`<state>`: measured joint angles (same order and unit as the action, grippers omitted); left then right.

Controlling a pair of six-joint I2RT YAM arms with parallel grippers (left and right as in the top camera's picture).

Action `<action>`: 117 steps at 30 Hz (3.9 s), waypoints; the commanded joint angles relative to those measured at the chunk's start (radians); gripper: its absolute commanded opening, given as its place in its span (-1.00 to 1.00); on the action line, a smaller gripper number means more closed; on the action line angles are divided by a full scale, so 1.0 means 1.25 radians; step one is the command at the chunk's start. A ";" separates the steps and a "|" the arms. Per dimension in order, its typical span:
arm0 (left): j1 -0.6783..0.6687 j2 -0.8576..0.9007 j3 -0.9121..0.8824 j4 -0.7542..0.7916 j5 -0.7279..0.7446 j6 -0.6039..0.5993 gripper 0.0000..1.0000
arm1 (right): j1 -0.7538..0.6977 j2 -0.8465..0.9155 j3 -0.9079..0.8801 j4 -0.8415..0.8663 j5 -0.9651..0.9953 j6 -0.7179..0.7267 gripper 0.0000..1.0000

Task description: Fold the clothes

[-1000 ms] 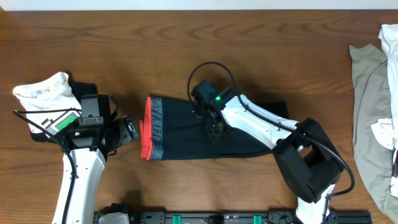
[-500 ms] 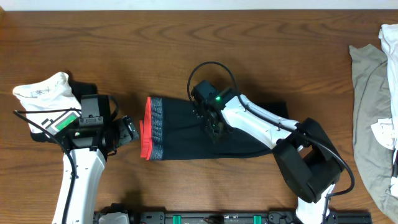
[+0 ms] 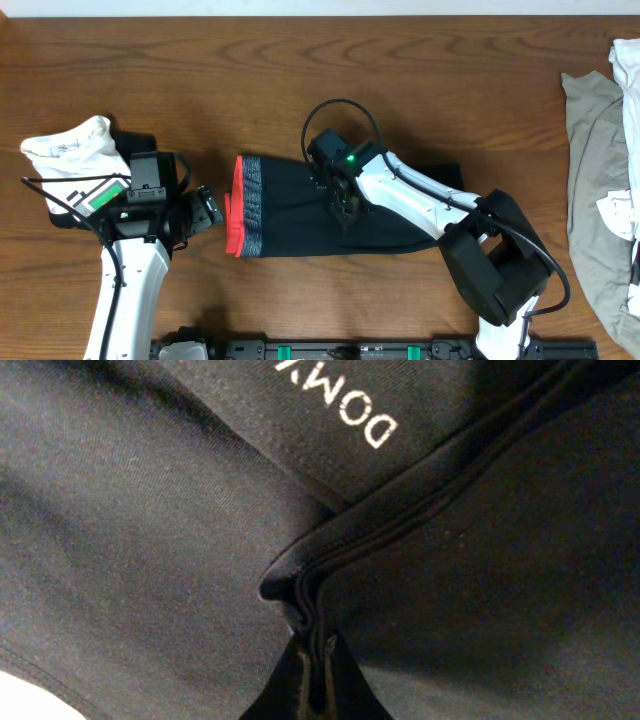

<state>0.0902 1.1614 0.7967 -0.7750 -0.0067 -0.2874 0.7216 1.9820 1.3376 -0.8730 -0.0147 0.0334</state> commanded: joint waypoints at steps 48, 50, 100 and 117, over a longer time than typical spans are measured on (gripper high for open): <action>0.004 -0.004 -0.006 -0.002 -0.001 -0.001 0.88 | 0.115 -0.152 -0.005 -0.070 0.078 0.075 0.26; 0.004 -0.004 -0.006 -0.002 0.000 -0.002 0.88 | 0.102 -0.152 -0.005 -0.070 0.103 0.095 0.25; 0.004 0.362 -0.038 0.204 0.425 0.121 0.96 | -0.150 -0.152 -0.005 -0.150 0.132 0.230 0.99; 0.004 0.363 -0.136 0.321 0.497 0.089 0.20 | -0.150 -0.152 -0.005 -0.155 0.132 0.230 0.99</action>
<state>0.1013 1.5688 0.6712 -0.3649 0.6250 -0.1780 0.5396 1.7912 1.3331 -1.0630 0.1429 0.3042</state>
